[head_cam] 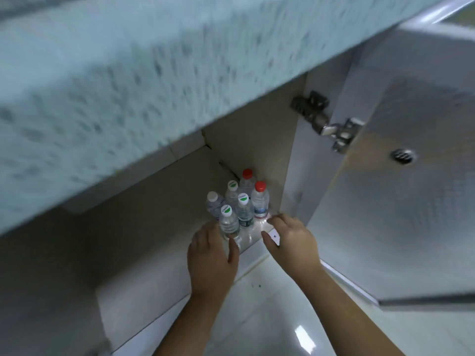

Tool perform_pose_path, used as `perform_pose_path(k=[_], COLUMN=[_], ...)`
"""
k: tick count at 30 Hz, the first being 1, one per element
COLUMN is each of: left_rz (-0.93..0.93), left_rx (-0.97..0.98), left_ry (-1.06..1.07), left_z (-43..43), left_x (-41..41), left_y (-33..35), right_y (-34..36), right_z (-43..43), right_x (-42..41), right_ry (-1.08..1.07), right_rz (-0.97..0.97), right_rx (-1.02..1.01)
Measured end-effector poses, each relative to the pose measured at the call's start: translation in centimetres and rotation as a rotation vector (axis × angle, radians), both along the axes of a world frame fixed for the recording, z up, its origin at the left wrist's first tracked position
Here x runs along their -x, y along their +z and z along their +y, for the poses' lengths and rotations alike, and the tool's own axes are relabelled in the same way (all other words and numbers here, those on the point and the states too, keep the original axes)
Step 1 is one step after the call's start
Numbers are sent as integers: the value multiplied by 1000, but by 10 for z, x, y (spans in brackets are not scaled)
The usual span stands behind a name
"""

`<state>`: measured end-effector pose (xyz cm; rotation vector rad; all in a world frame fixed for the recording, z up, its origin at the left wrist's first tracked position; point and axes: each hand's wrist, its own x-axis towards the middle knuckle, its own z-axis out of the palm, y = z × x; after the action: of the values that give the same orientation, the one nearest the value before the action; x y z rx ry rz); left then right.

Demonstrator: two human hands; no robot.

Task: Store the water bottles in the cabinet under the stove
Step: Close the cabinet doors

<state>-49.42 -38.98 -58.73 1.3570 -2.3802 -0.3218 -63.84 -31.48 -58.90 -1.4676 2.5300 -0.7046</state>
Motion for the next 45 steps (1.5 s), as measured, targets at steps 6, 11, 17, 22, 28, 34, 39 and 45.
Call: perform_pose_path(k=[6, 11, 17, 22, 28, 34, 39, 45], left_rz=[-71, -135, -155, -75, -35, -69, -56, -31], left_rx=[-78, -145, -174, -132, -58, -14, -47, -114], left_ry=[12, 2, -18, 66, 158, 250, 390, 615], left_z=[61, 125, 178, 204, 228, 276, 334, 384], left_x=[-21, -37, -28, -24, -60, -132, -213, -295], left_y=[100, 184, 291, 359, 395, 397, 391, 374], right_y=[98, 188, 313, 380, 412, 431, 436, 433], right_z=[61, 106, 146, 170, 190, 233, 285, 297], right_x=[-18, -28, -12, 6, -4, -65, -130, -199], right_ry=[-18, -3, 116, 214, 290, 353, 400, 555], right_rz=[-69, -129, -76, -21, 14, 41, 34, 35], right_rx=[-29, -65, -25, 1, 40, 71, 28, 9])
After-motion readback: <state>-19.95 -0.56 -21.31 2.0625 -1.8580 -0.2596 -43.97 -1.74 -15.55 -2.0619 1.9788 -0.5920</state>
